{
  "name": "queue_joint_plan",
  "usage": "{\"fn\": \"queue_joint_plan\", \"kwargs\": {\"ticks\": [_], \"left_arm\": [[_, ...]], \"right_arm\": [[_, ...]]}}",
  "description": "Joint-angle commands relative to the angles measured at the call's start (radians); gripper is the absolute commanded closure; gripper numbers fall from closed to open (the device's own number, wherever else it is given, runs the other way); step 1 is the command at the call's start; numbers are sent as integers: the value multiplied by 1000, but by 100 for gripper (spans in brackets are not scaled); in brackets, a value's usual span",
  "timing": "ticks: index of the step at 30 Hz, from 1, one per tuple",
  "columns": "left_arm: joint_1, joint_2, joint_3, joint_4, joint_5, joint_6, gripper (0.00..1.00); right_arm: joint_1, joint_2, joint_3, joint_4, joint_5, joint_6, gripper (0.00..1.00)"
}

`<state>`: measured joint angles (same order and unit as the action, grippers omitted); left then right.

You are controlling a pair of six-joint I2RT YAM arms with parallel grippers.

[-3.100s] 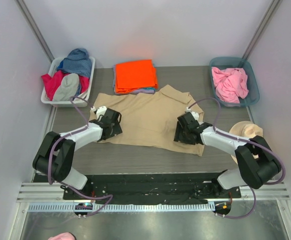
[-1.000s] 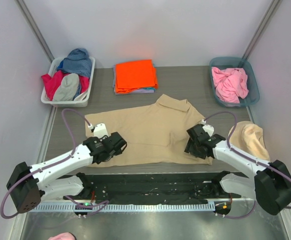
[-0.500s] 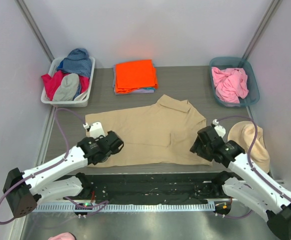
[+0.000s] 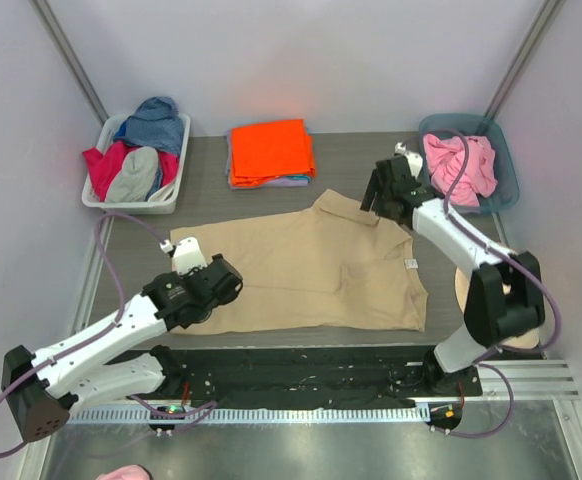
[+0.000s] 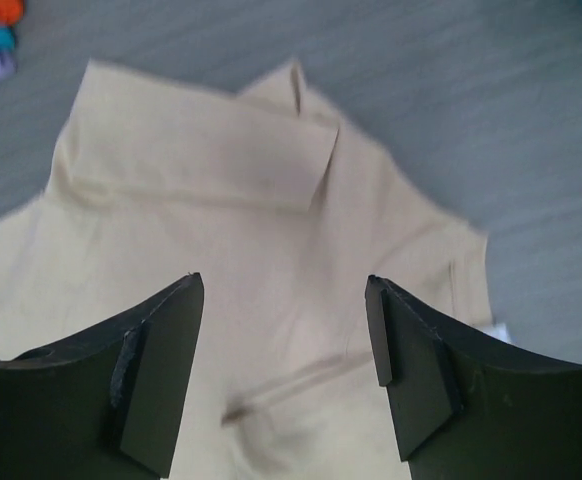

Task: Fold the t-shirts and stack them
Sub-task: Fold the tshirt

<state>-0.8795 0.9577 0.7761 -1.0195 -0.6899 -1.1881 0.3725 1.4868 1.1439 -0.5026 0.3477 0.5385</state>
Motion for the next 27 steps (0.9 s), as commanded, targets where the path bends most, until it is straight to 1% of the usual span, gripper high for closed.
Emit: {"fn": "queue_joint_plan", "kwargs": {"ticks": [1, 2, 5, 8, 9, 12, 16, 19, 27], "left_arm": [[-3, -59, 6, -34, -62, 8, 4], [-1, -66, 3, -39, -65, 10, 4], [-1, -86, -9, -37, -71, 8, 3], [-3, -89, -14, -28, -68, 10, 3], [-3, -85, -12, -25, -65, 10, 3], [-3, -76, -14, -22, -59, 15, 3], [-1, -77, -15, -17, -51, 16, 2], [-3, -86, -24, -10, -46, 16, 3], [-3, -91, -38, -8, -39, 18, 3]], "right_arm": [[-138, 142, 186, 141, -118, -132, 27], [-151, 205, 239, 136, -146, -133, 27], [-185, 283, 289, 134, -215, -124, 29], [-190, 326, 301, 162, -275, -117, 35], [-190, 348, 301, 179, -333, -106, 39], [-190, 374, 277, 229, -458, -86, 43], [-190, 375, 228, 257, -458, -38, 44], [-192, 369, 189, 262, -426, -23, 44], [-201, 368, 94, 283, -414, 24, 44]]}}
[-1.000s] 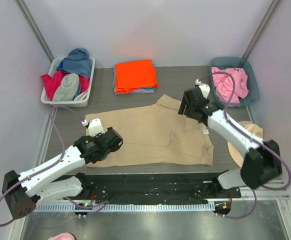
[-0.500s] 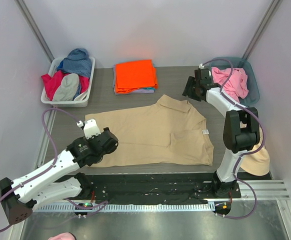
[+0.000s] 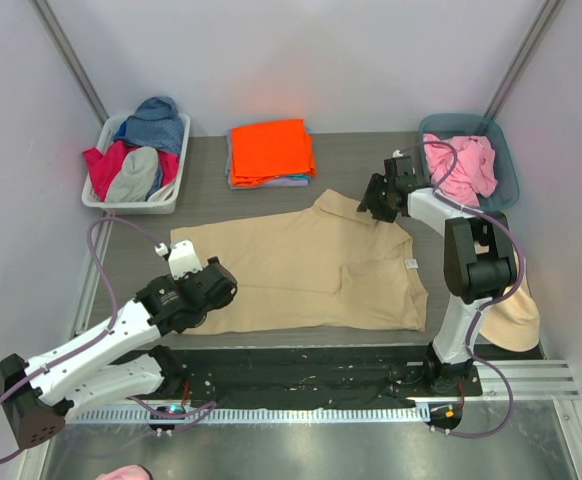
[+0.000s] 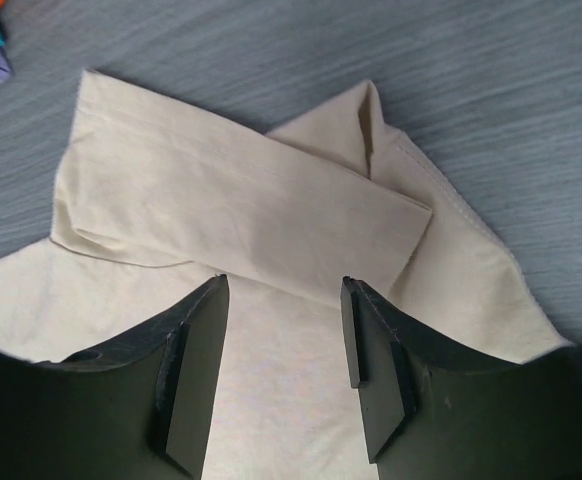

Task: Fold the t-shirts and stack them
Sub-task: Fold the tshirt

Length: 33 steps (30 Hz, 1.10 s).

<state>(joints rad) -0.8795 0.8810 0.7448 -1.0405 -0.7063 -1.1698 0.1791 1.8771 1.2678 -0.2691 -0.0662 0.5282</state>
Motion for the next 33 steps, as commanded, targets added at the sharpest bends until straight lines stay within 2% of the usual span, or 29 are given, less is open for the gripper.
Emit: {"fn": "queue_joint_plan", "kwargs": {"ticks": [1, 33], "left_arm": [[-3, -17, -9, 11, -21, -1, 2], [-1, -43, -18, 2, -12, -4, 2]], "right_arm": [[-7, -22, -36, 51, 5, 39, 44], [-79, 43, -42, 88, 42, 29, 45]]}}
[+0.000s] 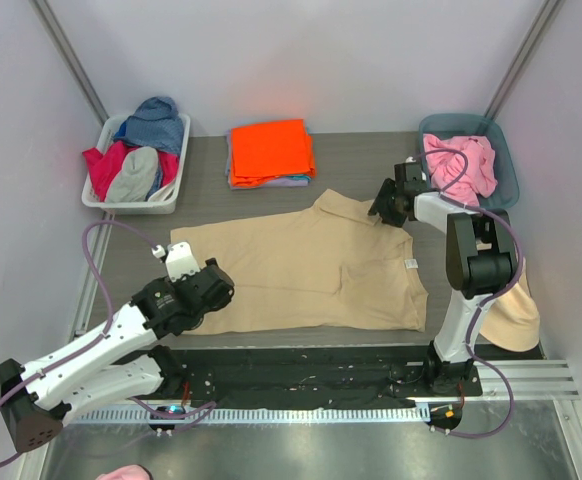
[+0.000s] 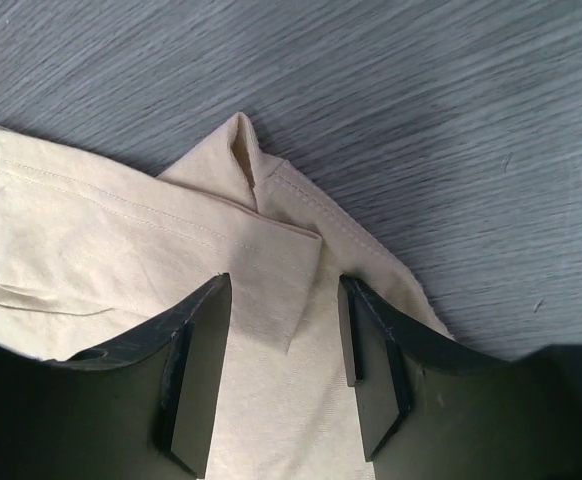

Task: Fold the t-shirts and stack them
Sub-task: Fold the tshirt

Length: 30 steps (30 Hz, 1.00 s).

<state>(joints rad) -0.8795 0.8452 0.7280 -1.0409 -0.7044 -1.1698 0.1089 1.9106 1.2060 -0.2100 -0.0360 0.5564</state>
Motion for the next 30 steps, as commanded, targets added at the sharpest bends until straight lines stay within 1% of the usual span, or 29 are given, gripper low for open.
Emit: {"fn": "queue_joint_plan", "kwargs": {"ticks": [1, 20, 27, 30], "left_arm": [[-3, -8, -1, 4, -12, -4, 2], [-1, -1, 2, 7, -6, -4, 2], [-3, -6, 1, 7, -6, -5, 3], [-3, -3, 2, 10, -6, -5, 3]], "right_arm": [[-8, 10, 23, 29, 12, -1, 46], [-20, 27, 75, 29, -5, -3, 46], [-20, 39, 84, 29, -10, -3, 52], [-23, 42, 84, 31, -11, -6, 59]]}}
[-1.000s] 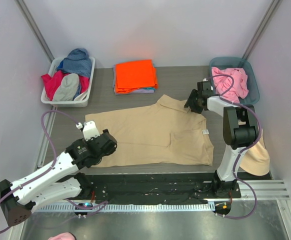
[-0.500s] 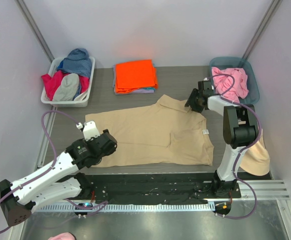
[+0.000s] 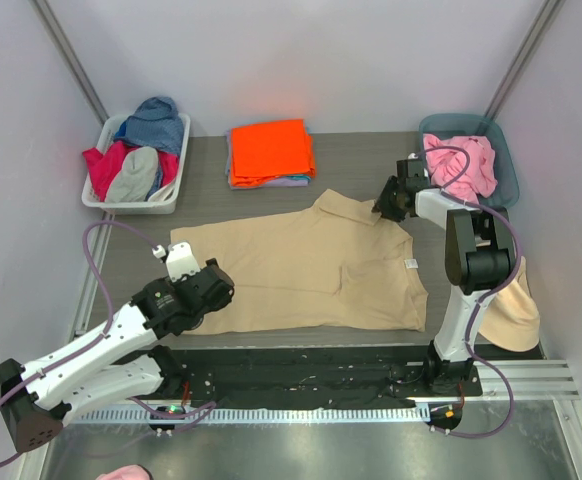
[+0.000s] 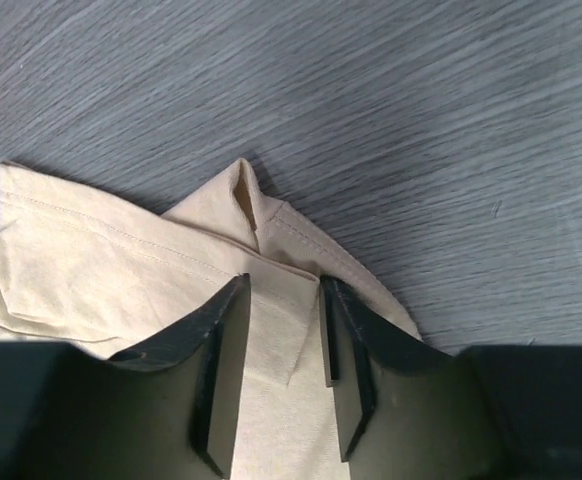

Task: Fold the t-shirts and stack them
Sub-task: Fold the tshirt

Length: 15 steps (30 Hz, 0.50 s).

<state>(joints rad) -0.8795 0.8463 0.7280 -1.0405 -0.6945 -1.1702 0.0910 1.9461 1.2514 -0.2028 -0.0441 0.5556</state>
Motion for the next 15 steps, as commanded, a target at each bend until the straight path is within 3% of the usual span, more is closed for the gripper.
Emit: {"fn": "queue_joint_plan", "kwargs": {"ticks": [1, 6, 9, 10, 13, 15], "left_arm": [[-3, -1, 4, 10, -17, -5, 3], [-3, 4, 13, 10, -20, -2, 2], [-3, 8, 25, 8, -25, 6, 3], [-3, 11, 28, 8, -28, 12, 2], [-1, 22, 53, 14, -56, 30, 2], [7, 48, 92, 46, -82, 93, 0]], "right_arm": [[-5, 8, 39, 22, -3, -5, 63], [-10, 14, 40, 22, -3, -5, 69], [-11, 14, 42, 22, -8, -6, 78], [-11, 14, 42, 22, -8, -6, 86], [-13, 10, 37, 25, -13, -6, 97], [-13, 10, 36, 28, -16, -8, 99]]}}
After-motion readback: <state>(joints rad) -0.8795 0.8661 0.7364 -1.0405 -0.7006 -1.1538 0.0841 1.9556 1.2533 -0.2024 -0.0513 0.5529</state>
